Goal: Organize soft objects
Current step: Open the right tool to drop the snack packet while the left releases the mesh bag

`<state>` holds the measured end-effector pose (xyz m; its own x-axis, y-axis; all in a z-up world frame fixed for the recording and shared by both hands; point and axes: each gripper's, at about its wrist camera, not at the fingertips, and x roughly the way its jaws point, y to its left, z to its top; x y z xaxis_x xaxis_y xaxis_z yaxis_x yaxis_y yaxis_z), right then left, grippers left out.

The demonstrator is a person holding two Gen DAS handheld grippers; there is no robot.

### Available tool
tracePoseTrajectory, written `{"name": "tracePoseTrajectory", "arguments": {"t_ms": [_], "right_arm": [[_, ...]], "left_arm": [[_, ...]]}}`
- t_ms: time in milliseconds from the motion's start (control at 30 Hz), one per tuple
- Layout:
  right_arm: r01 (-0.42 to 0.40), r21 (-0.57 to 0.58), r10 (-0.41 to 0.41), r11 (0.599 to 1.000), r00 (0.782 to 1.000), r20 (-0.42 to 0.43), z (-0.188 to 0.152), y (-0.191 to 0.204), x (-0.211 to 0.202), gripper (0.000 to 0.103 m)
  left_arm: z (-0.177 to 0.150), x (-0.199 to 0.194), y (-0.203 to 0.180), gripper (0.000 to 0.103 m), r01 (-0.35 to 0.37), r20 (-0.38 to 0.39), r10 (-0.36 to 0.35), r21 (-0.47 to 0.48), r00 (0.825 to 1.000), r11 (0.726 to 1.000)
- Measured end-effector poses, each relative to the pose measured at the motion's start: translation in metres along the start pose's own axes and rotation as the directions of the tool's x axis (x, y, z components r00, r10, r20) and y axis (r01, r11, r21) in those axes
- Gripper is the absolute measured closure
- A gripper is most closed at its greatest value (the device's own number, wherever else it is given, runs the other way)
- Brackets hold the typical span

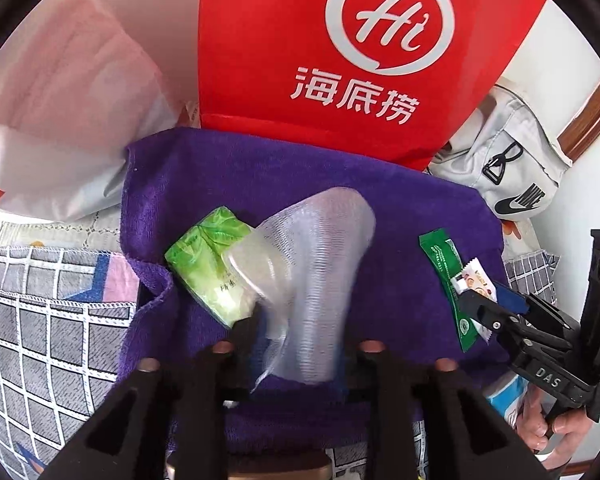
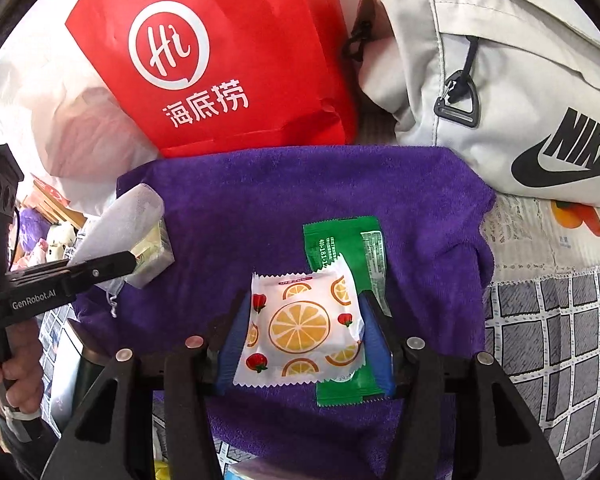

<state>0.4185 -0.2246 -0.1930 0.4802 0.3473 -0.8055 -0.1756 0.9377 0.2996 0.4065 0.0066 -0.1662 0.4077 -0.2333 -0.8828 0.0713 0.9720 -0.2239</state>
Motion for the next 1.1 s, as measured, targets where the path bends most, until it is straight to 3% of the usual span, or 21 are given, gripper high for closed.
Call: {"name": "tracePoseTrajectory", "arguments": {"t_ms": [67,133,300,367,700,1100], "right_arm": [[-0.001,0.013,0.001,1.0,1.0,0.0,0.0,-0.003,-0.002,0.043],[-0.005,0.024,0.005,1.0,1.0,-0.002,0.0,-0.005,-0.001,0.038],[0.004,0.011,-0.004,1.0,1.0,0.016,0.0,-0.004,-0.005,0.022],[0.007,0.011,-0.008,1.0,0.999,0.036,0.001,-0.003,-0.008,0.02],[0.016,0.022,-0.018,1.0,0.997,0.073,0.003,-0.006,-0.016,0.02],[0.071,-0.005,-0.069,0.997,0.987,0.146,0.005,-0.004,-0.044,0.02]], "left_arm": [[0.0,0.003,-0.003,0.052,0.006,-0.002,-0.006,0.0,1.0,1.0],[0.0,0.004,-0.007,0.043,0.011,-0.007,-0.011,0.011,1.0,1.0],[0.0,0.002,-0.013,0.028,0.022,0.003,-0.022,0.021,1.0,1.0],[0.0,-0.001,-0.015,0.021,0.045,0.007,-0.045,0.012,0.999,0.999],[0.001,-0.009,-0.016,0.012,0.148,0.0,-0.148,-0.036,0.989,0.988],[0.0,-0.019,-0.012,0.004,0.204,-0.025,-0.207,-0.098,0.978,0.974]]}}
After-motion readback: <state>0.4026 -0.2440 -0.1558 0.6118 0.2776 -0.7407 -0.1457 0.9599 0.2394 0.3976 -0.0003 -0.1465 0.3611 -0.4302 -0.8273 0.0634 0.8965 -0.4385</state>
